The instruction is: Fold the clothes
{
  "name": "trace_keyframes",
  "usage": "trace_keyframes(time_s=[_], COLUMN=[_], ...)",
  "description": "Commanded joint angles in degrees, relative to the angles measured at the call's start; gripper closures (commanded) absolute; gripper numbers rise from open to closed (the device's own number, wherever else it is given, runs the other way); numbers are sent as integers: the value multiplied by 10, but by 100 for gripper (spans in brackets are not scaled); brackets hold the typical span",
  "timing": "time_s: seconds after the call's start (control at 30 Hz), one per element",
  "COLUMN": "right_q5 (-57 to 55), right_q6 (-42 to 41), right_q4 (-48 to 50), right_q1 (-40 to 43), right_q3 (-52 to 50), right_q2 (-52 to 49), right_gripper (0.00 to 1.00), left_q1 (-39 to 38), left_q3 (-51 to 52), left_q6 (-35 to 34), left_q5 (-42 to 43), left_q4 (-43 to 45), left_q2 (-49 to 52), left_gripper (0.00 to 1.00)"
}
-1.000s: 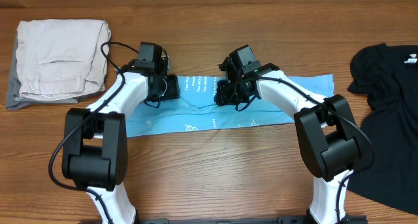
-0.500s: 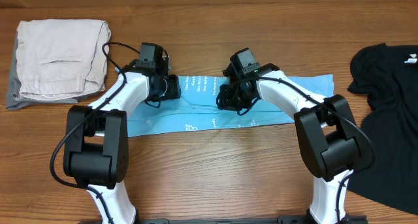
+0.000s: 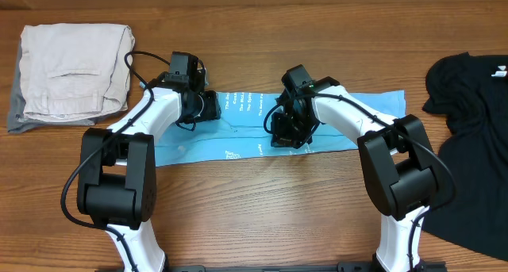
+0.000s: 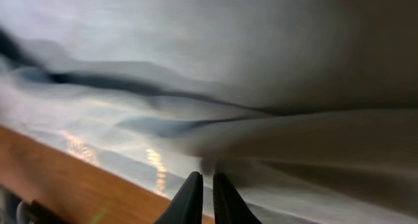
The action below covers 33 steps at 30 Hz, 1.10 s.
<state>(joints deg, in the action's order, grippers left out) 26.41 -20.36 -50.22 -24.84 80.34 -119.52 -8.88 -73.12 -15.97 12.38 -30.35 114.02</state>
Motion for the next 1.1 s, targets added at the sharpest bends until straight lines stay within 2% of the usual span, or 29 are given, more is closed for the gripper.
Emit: trace_keyframes(time_s=[0.0, 0.1, 0.4, 0.6, 0.8, 1.07], right_q5=[34, 27, 0, -1, -37, 4], right_q6=[31, 30, 21, 21, 21, 21], right_q4=[2, 21, 137, 172, 166, 88], right_q1=[-3, -3, -15, -39, -62, -70], right_q3=[38, 50, 47, 47, 47, 48], right_q2=[36, 44, 1, -40, -46, -46], right_gripper=[92, 96, 96, 96, 96, 96], left_q1=[3, 3, 3, 3, 3, 3], left_q3=[4, 4, 4, 4, 4, 4], left_q6=[5, 5, 5, 5, 5, 5], left_q5=[-8, -7, -7, -7, -7, -8], left_q4=[0, 1, 0, -1, -2, -7], left_q2=[29, 29, 29, 29, 29, 29], left_gripper=[48, 50, 47, 46, 46, 45])
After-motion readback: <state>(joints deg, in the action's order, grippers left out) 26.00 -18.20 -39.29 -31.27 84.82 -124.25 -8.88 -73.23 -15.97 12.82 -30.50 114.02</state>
